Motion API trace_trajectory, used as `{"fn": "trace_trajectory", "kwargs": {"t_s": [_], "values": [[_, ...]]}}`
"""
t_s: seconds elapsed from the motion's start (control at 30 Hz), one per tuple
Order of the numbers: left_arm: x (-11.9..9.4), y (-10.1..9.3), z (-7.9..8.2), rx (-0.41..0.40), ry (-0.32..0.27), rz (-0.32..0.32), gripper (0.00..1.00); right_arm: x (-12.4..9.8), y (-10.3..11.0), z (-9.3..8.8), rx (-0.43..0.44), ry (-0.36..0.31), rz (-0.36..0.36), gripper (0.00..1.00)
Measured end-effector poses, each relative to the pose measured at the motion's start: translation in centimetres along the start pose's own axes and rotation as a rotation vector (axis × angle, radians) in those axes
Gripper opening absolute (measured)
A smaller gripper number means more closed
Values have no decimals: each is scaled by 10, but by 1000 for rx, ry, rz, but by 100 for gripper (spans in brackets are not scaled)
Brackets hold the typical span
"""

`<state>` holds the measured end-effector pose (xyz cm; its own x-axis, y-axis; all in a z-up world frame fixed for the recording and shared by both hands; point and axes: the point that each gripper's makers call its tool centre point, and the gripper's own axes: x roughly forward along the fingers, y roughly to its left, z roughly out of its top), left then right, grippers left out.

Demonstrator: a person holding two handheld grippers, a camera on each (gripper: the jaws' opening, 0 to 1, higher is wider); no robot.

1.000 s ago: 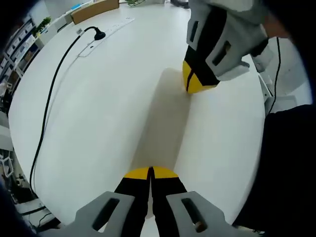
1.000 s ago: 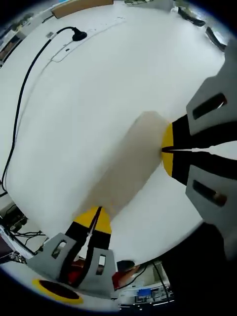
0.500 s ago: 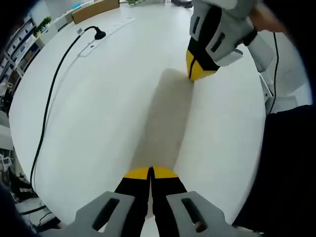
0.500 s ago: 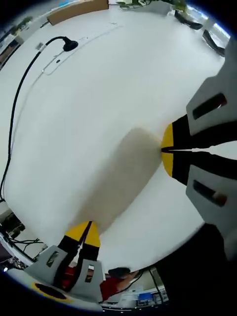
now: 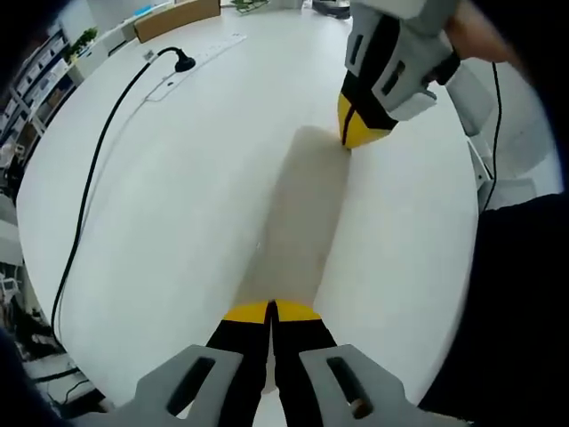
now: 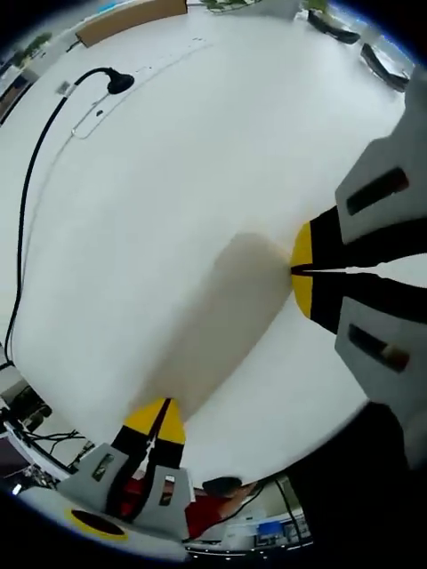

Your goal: Arrange the utensils inside the cutlery case until each visible utensil rests in its matching compartment.

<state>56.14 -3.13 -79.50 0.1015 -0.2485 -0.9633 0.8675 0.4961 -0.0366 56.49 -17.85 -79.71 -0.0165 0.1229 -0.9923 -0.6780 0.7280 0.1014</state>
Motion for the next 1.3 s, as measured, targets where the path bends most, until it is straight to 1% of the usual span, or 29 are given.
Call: {"fn": "trace_trajectory", "kwargs": {"t_s": [0.1, 0.17, 0.2, 0.23, 0.27, 0.3, 0.37, 0.4, 0.43, 0.47, 0.5, 0.53, 0.57, 0.6, 0.67, 0.7, 0.73, 0.77, 0.83, 0.87, 0.9, 0.97, 1.0, 1.03, 1.1, 1.17, 1.23, 1.27, 1.3], "values": [[0, 1, 0, -11, -12, -2, 0, 0, 0, 0, -4, -17, -4, 0], [-1, 1, 0, -66, -47, -6, 0, 0, 1, 0, -29, -49, -12, 0], [-2, 1, -1, -73, -61, 7, 0, -1, 3, 1, -46, -85, -18, 0], [-3, 1, 0, -36, -85, 25, 0, -1, 1, 3, -73, -105, -30, 0], [-3, 1, 0, -14, -99, 35, 0, -1, 2, 3, -152, -116, -41, 0], [-3, 0, -1, -17, -108, 40, 0, -2, 2, 3, -167, -127, -36, 0], [-3, 0, 0, -12, -144, 55, 0, -1, 2, 3, -64, -143, -22, 0], [-4, 0, 0, -25, -166, 58, 0, -2, 1, 3, -59, -148, -18, 0], [-4, 2, 3, -85, -222, 66, 0, -2, 0, 2, -76, -157, -13, 0], [-5, 1, 1, -106, -237, 60, 0, -3, 2, 3, -72, -175, -9, 0], [-8, 1, -8, -97, -214, 51, 1, -6, 6, 12, -53, -272, 9, 0], [-10, 3, -13, -84, -204, 55, 2, -11, 13, 14, -46, -312, 50, 0], [-15, 13, -20, -50, -187, 102, 4, -15, 16, 15, -18, -339, 78, 0], [-18, 16, -23, -26, -192, 108, 5, -17, 17, 17, -42, -351, 89, 0], [-22, 17, -28, 55, -186, 101, 9, -23, 14, 23, -189, -383, 47, 0], [-22, 16, -29, 97, -191, 108, 15, -26, 13, 28, -264, -405, 20, 0], [-21, 13, -29, 148, -197, 101, 20, -29, 14, 36, -397, -440, -5, 5], [-19, 9, -29, 189, -194, 93, 26, -30, 19, 40, -481, -458, -1, 19], [-17, 6, -28, 258, -192, 100, 33, -29, 33, 44, -629, -501, 23, 41], [-17, 4, -22, 268, -215, 91, 38, -26, 35, 43, -676, -481, 31, 51], [-14, 4, -23, 247, -203, 90, 46, -20, 32, 42, -712, -444, 13, 55], [-6, 2, -18, 248, -203, 64, 65, -10, 28, 41, -763, -391, -7, 57], [-2, 3, -18, 259, -191, 60, 68, -3, 27, 39, -791, -353, -4, 57], [0, 4, -18, 269, -178, 59, 67, 4, 28, 38, -826, -329, 6, 57], [7, 6, -20, 270, -163, 45, 65, 11, 29, 42, -860, -320, 3, 58], [14, 6, -22, 257, -149, 32, 63, 14, 29, 44, -885, -317, 1, 55], [18, 8, -24, 288, -128, 42, 52, 18, 29, 45, -956, -287, -12, 48], [17, 2, -22, 298, -135, -3, 44, 18, 31, 48, -999, -293, -19, 42], [17, 5, -20, 262, -144, 24, 43, 19, 36, 49, -1034, -296, -10, 40]]}}
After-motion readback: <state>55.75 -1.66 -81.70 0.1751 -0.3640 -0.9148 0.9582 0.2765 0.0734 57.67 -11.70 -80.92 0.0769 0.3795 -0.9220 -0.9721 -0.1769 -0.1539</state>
